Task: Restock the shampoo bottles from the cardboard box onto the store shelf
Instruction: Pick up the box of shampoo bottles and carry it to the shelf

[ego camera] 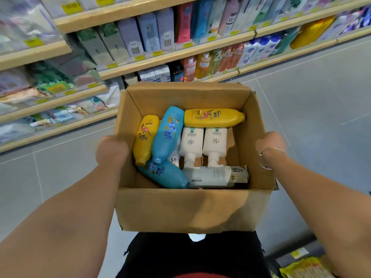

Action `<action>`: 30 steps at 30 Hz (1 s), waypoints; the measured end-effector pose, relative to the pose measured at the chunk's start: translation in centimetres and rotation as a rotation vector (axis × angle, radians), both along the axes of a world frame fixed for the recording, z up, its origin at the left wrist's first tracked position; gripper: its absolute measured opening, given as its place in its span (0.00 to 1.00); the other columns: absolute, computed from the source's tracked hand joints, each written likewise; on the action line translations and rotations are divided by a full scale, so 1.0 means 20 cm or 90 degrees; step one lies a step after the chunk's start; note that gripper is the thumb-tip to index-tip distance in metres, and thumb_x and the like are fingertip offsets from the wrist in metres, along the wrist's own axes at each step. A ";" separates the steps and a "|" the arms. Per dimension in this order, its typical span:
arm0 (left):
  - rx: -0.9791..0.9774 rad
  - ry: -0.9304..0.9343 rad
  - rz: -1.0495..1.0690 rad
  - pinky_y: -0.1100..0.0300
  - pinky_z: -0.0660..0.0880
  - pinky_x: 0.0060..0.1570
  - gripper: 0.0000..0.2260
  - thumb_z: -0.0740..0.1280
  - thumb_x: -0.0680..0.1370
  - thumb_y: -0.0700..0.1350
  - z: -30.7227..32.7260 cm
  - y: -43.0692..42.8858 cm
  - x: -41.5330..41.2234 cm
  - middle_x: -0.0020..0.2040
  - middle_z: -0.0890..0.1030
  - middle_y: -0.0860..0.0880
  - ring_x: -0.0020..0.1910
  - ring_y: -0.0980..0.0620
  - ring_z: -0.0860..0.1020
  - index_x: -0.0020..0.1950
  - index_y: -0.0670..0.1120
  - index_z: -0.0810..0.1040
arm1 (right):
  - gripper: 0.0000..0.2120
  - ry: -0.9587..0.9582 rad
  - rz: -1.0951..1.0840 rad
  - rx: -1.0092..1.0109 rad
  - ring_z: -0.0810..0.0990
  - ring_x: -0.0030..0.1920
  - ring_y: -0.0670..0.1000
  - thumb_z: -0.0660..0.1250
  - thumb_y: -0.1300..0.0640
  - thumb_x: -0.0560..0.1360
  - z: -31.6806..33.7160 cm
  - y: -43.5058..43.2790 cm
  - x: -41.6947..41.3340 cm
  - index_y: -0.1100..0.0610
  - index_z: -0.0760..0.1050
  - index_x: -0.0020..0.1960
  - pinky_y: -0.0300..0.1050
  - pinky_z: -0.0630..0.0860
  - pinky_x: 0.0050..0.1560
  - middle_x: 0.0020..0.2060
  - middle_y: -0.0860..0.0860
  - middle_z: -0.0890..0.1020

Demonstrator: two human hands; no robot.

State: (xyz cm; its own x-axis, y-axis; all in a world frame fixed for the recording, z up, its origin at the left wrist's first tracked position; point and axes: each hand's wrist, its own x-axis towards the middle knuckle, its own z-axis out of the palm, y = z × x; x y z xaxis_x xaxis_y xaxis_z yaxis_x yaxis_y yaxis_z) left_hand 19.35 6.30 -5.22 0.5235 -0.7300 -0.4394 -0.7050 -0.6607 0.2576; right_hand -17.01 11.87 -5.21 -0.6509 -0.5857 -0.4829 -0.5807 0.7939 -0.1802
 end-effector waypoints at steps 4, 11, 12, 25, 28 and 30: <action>0.030 0.026 0.058 0.48 0.74 0.51 0.11 0.61 0.75 0.40 -0.09 -0.16 -0.25 0.50 0.78 0.39 0.52 0.38 0.77 0.56 0.40 0.76 | 0.06 0.006 0.035 0.016 0.77 0.51 0.65 0.58 0.68 0.72 -0.06 -0.27 -0.25 0.66 0.74 0.44 0.48 0.70 0.44 0.44 0.64 0.78; 0.083 0.025 0.180 0.48 0.74 0.51 0.13 0.61 0.75 0.38 -0.27 -0.29 -0.75 0.55 0.78 0.35 0.55 0.35 0.77 0.58 0.38 0.75 | 0.10 0.002 0.154 0.051 0.78 0.47 0.65 0.59 0.67 0.71 -0.17 -0.81 -0.72 0.68 0.77 0.48 0.50 0.74 0.45 0.40 0.62 0.75; 0.090 0.026 0.195 0.48 0.74 0.51 0.14 0.60 0.74 0.38 -0.29 -0.31 -0.81 0.56 0.78 0.35 0.56 0.35 0.76 0.58 0.38 0.75 | 0.10 0.006 0.170 0.057 0.78 0.48 0.65 0.59 0.67 0.71 -0.18 -0.88 -0.78 0.68 0.77 0.48 0.49 0.73 0.44 0.39 0.61 0.75; 0.148 0.064 0.354 0.49 0.74 0.49 0.13 0.61 0.74 0.38 -0.60 -0.69 -1.14 0.50 0.78 0.36 0.52 0.34 0.77 0.58 0.37 0.75 | 0.12 0.047 0.368 0.092 0.78 0.52 0.64 0.59 0.66 0.73 -0.37 -1.78 -0.93 0.66 0.77 0.53 0.47 0.69 0.44 0.50 0.64 0.81; 0.139 0.074 0.433 0.51 0.73 0.45 0.13 0.61 0.75 0.39 -0.65 -0.73 -1.13 0.45 0.75 0.41 0.47 0.37 0.76 0.58 0.40 0.74 | 0.13 0.052 0.408 0.086 0.78 0.52 0.64 0.60 0.66 0.73 -0.46 -1.94 -0.85 0.66 0.77 0.55 0.48 0.71 0.45 0.50 0.63 0.81; 0.136 0.082 0.500 0.50 0.74 0.45 0.13 0.61 0.75 0.40 -0.70 -0.74 -1.12 0.46 0.76 0.40 0.47 0.38 0.76 0.59 0.40 0.74 | 0.13 0.056 0.444 0.089 0.79 0.51 0.63 0.60 0.66 0.72 -0.53 -2.04 -0.77 0.65 0.77 0.55 0.50 0.74 0.47 0.50 0.63 0.81</action>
State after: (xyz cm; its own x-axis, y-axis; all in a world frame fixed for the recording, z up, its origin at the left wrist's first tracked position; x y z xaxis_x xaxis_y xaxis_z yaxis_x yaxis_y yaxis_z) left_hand -3.11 -8.43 -19.30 0.7824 -0.0666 -0.6192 0.0091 -0.9929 0.1182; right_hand -32.40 -28.85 -15.74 -0.1872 -0.8159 -0.5471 -0.9692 0.2441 -0.0325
